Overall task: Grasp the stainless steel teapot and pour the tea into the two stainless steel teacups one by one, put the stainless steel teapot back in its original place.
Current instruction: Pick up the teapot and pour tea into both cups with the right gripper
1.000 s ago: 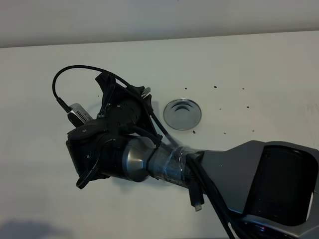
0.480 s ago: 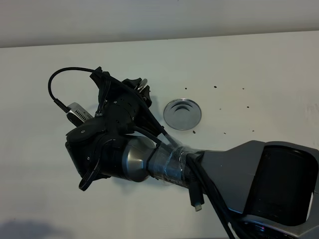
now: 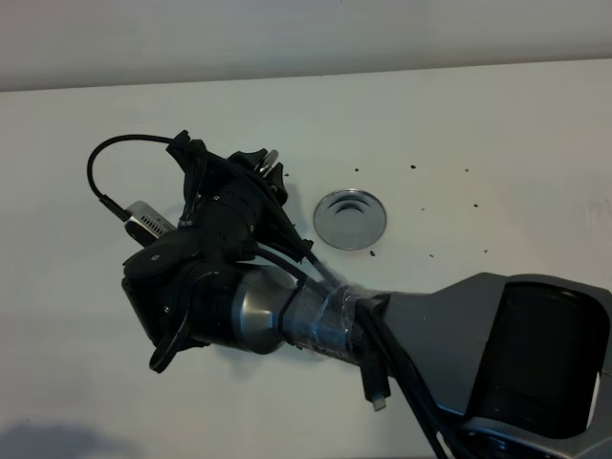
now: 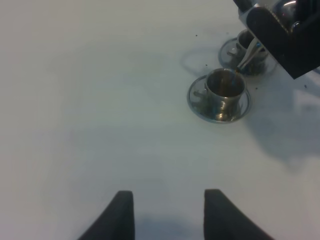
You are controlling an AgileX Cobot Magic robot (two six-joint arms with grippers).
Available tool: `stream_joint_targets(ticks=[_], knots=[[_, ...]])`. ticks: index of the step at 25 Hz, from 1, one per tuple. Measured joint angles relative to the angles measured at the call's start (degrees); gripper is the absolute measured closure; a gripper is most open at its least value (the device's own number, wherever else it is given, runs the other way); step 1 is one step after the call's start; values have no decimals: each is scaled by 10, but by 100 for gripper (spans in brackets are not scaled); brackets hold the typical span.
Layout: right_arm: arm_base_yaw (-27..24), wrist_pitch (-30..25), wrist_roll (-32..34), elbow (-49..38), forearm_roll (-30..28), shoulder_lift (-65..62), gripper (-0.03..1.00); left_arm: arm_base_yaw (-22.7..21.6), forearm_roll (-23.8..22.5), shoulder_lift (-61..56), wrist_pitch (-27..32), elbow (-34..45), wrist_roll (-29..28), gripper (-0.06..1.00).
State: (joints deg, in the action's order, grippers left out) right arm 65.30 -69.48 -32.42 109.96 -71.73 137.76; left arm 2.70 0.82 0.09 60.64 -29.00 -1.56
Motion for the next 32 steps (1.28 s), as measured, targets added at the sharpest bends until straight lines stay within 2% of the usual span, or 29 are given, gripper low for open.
stream_joint_targets(ticks=[21,26,32], knots=[[6,0,-1,0,-21,0,79,0,-1,0,0,0,0,58],[6,0,0,0,9,0,79,0,-1,0,0,0,0,58],[6,0,33,0,51,0,79,0,-1,0,0,0,0,58]])
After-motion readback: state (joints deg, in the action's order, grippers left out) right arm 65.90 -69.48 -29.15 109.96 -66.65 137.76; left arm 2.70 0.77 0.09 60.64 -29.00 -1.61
